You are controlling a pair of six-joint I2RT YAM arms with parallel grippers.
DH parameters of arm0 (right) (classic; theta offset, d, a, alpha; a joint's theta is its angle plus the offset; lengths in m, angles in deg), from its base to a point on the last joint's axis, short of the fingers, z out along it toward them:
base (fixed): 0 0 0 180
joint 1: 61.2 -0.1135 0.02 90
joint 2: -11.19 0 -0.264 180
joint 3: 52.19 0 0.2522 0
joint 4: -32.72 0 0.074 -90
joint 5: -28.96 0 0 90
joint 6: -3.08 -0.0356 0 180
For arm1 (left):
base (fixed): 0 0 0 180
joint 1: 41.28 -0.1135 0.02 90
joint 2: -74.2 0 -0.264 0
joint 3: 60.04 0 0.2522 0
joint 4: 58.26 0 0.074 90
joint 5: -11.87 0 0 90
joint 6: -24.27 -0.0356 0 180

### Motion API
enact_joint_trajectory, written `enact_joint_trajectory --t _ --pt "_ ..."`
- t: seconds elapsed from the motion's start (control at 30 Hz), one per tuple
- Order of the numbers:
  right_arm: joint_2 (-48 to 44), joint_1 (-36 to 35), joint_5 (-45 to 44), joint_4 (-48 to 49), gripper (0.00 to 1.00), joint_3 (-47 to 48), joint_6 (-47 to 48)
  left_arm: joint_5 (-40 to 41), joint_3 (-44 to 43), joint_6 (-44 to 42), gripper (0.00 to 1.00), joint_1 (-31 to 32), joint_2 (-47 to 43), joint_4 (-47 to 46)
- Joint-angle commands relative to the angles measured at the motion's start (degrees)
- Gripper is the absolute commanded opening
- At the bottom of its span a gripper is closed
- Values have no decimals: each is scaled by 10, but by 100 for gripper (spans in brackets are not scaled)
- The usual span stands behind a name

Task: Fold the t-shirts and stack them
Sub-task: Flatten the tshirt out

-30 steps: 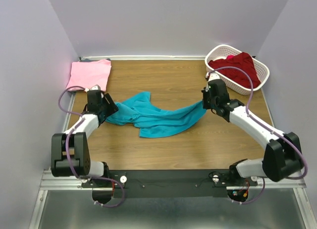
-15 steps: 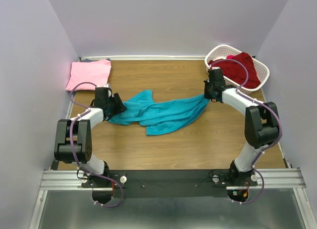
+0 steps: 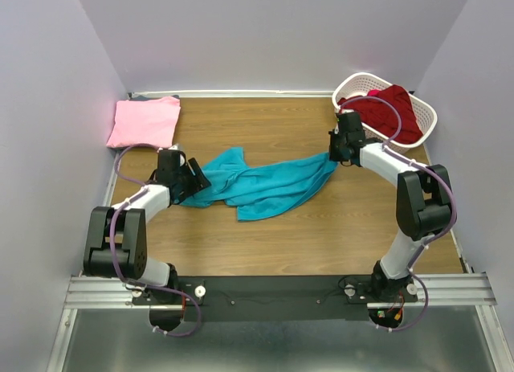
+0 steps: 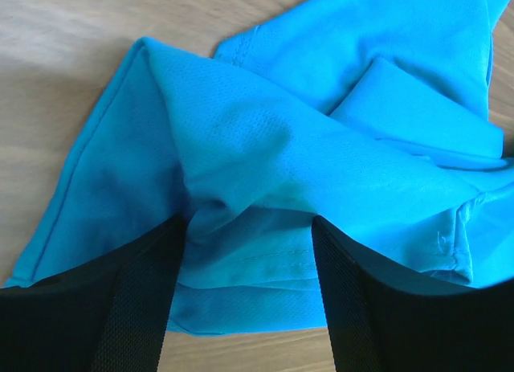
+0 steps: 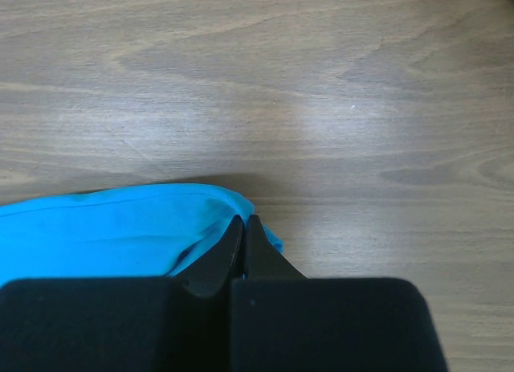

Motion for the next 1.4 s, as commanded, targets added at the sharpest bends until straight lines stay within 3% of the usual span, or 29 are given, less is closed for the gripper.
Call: enact_joint_trajectory --t 0.0,0.4,0.83,0.93,1.13,1.37 --pt "-13 4 22 11 1 -11 -8 67 16 33 73 -2 -31 38" --pt "-28 4 29 12 1 -21 -7 63 24 12 70 -3 -91 68" --pt "-32 4 38 13 1 -27 -13 66 43 26 66 -2 -49 62" --pt "-30 4 42 15 1 -30 -17 57 44 26 63 -1 -48 58" --pt "-30 4 45 17 1 -31 -20 42 34 30 45 1 -59 61" --pt "-38 4 43 18 1 -30 -20 44 12 38 34 5 -97 85"
